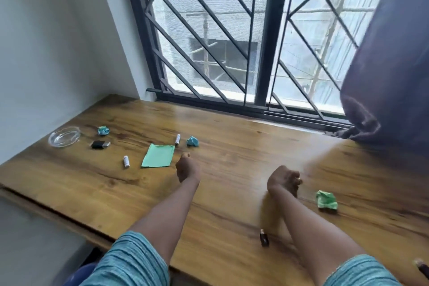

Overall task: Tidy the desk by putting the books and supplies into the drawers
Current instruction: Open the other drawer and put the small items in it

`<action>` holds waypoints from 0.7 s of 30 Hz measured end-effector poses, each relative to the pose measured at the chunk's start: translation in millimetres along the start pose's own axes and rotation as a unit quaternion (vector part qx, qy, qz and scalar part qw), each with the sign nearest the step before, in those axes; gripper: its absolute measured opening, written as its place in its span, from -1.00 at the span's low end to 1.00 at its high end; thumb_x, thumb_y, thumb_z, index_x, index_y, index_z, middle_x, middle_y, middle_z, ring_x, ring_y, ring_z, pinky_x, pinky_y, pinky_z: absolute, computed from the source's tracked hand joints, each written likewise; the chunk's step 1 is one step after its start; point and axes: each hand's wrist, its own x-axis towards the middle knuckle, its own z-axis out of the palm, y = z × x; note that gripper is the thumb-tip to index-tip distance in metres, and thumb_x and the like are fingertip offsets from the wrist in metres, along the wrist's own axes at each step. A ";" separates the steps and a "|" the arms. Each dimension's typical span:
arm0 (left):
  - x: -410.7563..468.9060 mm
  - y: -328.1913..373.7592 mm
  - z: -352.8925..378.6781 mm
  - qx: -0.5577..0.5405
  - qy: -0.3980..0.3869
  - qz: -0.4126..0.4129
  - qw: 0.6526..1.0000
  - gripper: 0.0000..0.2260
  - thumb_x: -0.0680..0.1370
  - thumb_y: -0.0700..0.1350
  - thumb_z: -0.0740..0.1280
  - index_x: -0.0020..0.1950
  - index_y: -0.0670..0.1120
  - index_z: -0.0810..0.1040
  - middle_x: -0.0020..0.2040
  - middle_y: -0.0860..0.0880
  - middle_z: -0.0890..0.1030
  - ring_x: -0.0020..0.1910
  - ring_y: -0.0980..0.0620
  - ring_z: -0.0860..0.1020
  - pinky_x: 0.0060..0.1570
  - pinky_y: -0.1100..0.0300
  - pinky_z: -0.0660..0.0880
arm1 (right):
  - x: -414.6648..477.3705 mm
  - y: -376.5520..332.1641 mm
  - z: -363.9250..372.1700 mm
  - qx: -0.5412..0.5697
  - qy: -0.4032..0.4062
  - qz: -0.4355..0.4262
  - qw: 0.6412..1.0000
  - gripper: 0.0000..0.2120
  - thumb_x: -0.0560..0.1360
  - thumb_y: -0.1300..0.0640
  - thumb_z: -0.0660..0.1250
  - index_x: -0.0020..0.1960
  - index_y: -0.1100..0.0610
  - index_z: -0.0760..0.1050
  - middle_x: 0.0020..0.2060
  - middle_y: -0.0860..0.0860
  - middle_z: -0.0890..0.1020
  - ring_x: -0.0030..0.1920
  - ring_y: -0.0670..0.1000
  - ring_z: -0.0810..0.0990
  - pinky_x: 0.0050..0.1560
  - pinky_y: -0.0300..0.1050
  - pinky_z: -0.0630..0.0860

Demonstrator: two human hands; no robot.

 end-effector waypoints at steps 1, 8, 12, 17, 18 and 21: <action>10.4 1.5 -5.7 0.007 0.006 0.004 1.000 -0.68 0.60 -0.28 0.12 0.31 -0.12 0.49 0.27 -0.16 0.55 0.25 -0.13 0.51 0.16 0.11 0.45 | -1.2 -6.6 7.4 -0.012 -0.003 -0.024 1.000 -0.62 0.53 0.37 0.01 0.28 0.42 0.39 0.20 0.29 0.40 0.25 0.29 0.39 0.18 0.14 0.43; 86.1 16.4 -38.4 0.122 0.001 0.042 0.992 -0.74 0.59 -0.21 0.19 0.23 -0.22 0.51 0.23 -0.24 0.54 0.21 -0.22 0.52 0.10 0.03 0.49 | -21.1 -57.7 51.0 -0.042 -0.040 -0.165 0.985 -0.68 0.52 0.37 0.07 0.18 0.35 0.49 0.14 0.30 0.47 0.15 0.28 0.48 0.10 0.00 0.49; 126.1 27.3 -37.9 0.167 -0.042 0.081 0.982 -0.73 0.60 -0.15 0.20 0.21 -0.25 0.54 0.22 -0.24 0.54 0.20 -0.23 0.53 0.09 0.04 0.50 | -30.0 -92.0 70.7 -0.044 -0.019 -0.222 0.974 -0.70 0.48 0.40 0.08 0.09 0.35 0.52 0.07 0.30 0.46 0.09 0.30 0.46 0.08 0.00 0.47; 163.6 34.2 -26.6 0.233 -0.092 0.111 0.962 -0.74 0.55 -0.08 0.33 0.13 -0.23 0.60 0.17 -0.19 0.61 0.14 -0.16 0.59 0.07 0.10 0.52 | -36.1 -133.4 88.8 -0.025 0.009 -0.244 0.970 -0.68 0.48 0.41 0.07 0.10 0.34 0.53 0.08 0.30 0.47 0.08 0.30 0.45 0.05 0.00 0.45; 168.5 33.7 -24.4 0.242 -0.098 0.118 0.958 -0.75 0.55 -0.08 0.33 0.12 -0.22 0.61 0.15 -0.18 0.62 0.12 -0.15 0.60 0.04 0.12 0.53 | -37.7 -139.8 92.4 -0.024 0.014 -0.249 0.968 -0.69 0.49 0.40 0.08 0.11 0.34 0.53 0.09 0.30 0.47 0.08 0.30 0.46 0.08 0.01 0.45; 179.1 30.9 -20.2 0.247 -0.105 0.131 0.954 -0.77 0.56 -0.11 0.31 0.13 -0.20 0.60 0.13 -0.16 0.63 0.09 -0.14 0.62 0.01 0.12 0.53 | -45.1 -153.1 101.8 -0.026 0.024 -0.262 0.964 -0.71 0.50 0.37 0.13 0.13 0.34 0.53 0.09 0.29 0.49 0.09 0.29 0.47 0.11 0.00 0.45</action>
